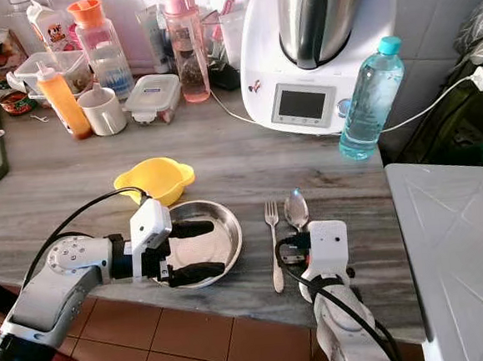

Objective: Setting the table

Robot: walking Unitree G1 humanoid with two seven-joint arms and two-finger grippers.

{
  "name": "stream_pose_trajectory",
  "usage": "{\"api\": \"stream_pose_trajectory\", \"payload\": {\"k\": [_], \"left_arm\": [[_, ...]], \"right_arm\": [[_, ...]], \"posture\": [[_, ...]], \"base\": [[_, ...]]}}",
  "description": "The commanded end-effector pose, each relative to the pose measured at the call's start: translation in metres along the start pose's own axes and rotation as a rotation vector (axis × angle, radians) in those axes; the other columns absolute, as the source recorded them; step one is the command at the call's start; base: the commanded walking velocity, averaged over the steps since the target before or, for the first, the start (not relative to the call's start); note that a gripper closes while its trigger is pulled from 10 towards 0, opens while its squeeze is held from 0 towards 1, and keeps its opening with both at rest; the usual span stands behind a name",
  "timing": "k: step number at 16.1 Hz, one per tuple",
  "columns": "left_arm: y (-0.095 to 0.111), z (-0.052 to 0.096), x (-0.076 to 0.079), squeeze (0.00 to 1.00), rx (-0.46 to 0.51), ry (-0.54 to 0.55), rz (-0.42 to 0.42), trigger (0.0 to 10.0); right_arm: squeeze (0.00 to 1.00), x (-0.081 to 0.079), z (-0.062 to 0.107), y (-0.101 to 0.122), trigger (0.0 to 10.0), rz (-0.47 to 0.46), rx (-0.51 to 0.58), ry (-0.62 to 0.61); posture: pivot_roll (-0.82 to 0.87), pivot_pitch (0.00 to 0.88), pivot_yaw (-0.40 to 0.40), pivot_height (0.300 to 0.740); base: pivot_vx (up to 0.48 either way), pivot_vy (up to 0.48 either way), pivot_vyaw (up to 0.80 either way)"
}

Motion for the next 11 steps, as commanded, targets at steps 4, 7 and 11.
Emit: {"api": "stream_pose_trajectory", "payload": {"k": [4, 7, 11], "left_arm": [[0.001, -0.001, 0.005, 0.0, -0.008, -0.021, -0.012, 10.0], [0.002, -0.001, 0.008, 0.0, -0.007, -0.025, -0.014, 10.0], [0.005, -0.002, 0.008, 0.0, -0.008, -0.029, -0.017, 10.0]], "right_arm": [[0.0, -0.003, -0.004, -0.001, 10.0, 0.0, -0.003, 0.019], [0.0, -0.002, -0.007, 0.001, 10.0, 0.003, 0.006, 0.022], [0.0, -0.001, -0.011, 0.003, 10.0, 0.009, 0.009, 0.028]], "posture": [[0.06, 0.085, 0.019, 0.74], [0.06, 0.086, 0.021, 0.74], [0.06, 0.088, 0.021, 0.74]], "base": [[0.0, 0.0, 0.0], [0.0, 0.0, 0.0], [0.0, 0.0, 0.0]]}}
Point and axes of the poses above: a point about 5 cm out from each wrist's last joint towards the gripper, its own z axis pointing back from the gripper into the wrist, its own y axis along the axis of the wrist's last joint, x = y × z, the point moved 4 cm from there along -z, pointing out of the wrist towards the gripper, and after that the axes turned 8 degrees about -z, right-handed, at the moved point
